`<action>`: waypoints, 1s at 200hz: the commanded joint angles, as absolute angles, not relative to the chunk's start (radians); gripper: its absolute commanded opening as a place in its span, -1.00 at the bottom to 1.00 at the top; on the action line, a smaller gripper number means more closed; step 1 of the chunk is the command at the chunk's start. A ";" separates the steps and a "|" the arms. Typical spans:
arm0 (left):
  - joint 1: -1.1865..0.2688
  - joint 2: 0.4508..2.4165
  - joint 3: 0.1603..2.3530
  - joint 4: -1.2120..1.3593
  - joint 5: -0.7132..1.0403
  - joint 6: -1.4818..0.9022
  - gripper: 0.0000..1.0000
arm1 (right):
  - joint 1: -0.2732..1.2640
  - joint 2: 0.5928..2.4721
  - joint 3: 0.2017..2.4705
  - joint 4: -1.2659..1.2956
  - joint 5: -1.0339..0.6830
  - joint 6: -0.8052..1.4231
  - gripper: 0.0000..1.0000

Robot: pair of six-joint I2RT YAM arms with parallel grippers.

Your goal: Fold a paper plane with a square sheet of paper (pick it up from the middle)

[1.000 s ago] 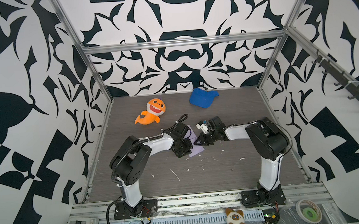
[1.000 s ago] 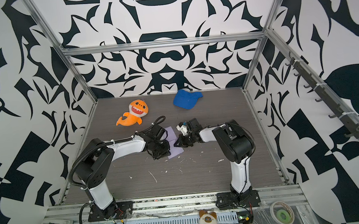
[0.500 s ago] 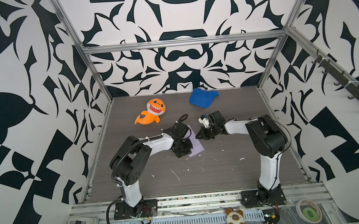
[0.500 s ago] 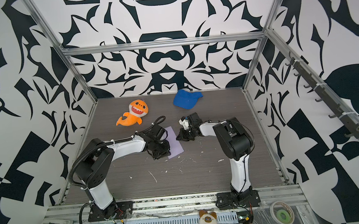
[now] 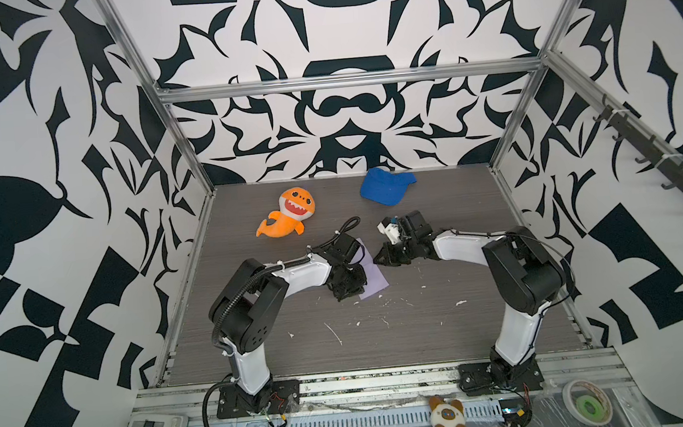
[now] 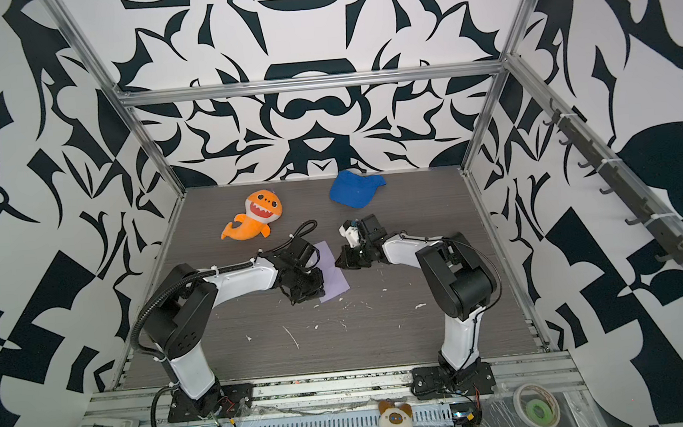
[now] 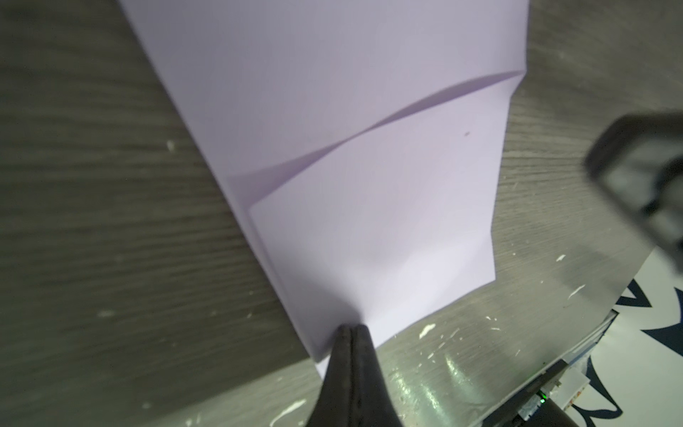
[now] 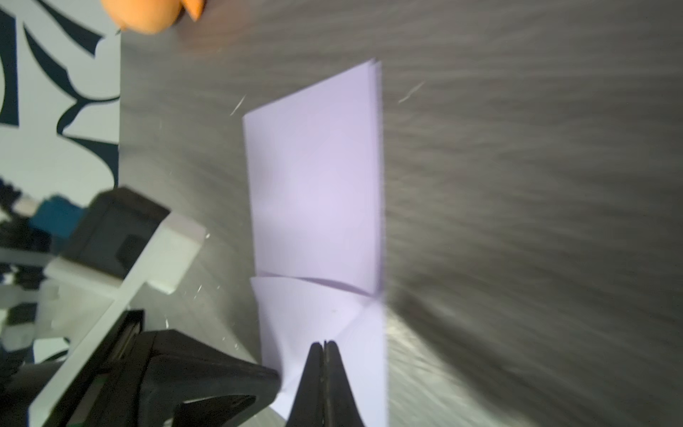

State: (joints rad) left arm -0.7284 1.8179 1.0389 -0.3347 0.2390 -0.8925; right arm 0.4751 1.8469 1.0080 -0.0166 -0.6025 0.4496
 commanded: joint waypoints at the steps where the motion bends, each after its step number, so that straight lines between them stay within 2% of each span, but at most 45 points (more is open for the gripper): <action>1: -0.721 1.864 1.034 -0.444 0.194 -0.869 -1.00 | 0.494 1.865 0.996 0.039 -0.656 0.479 -1.00; 111: -0.719 1.810 1.102 -0.391 0.231 -0.859 -1.00 | 0.483 1.966 1.003 0.015 -0.609 0.501 -1.00; 118: -0.716 1.810 1.112 -0.377 0.233 -0.866 -0.96 | 0.483 1.969 0.998 0.018 -0.610 0.504 -1.00; 137: -0.714 1.831 1.140 -0.358 0.232 -0.872 -0.90 | 0.483 1.974 0.993 0.027 -0.608 0.516 -1.00; 200: -0.712 1.942 1.204 -0.391 0.241 -0.880 -0.94 | 0.483 1.985 0.985 0.035 -0.606 0.538 -1.00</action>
State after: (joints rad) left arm -0.7174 1.9064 1.1889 -0.3454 0.2409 -0.8738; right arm 0.4858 1.9480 1.0046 0.0570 -0.6624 0.5259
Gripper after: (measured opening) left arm 0.048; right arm 0.049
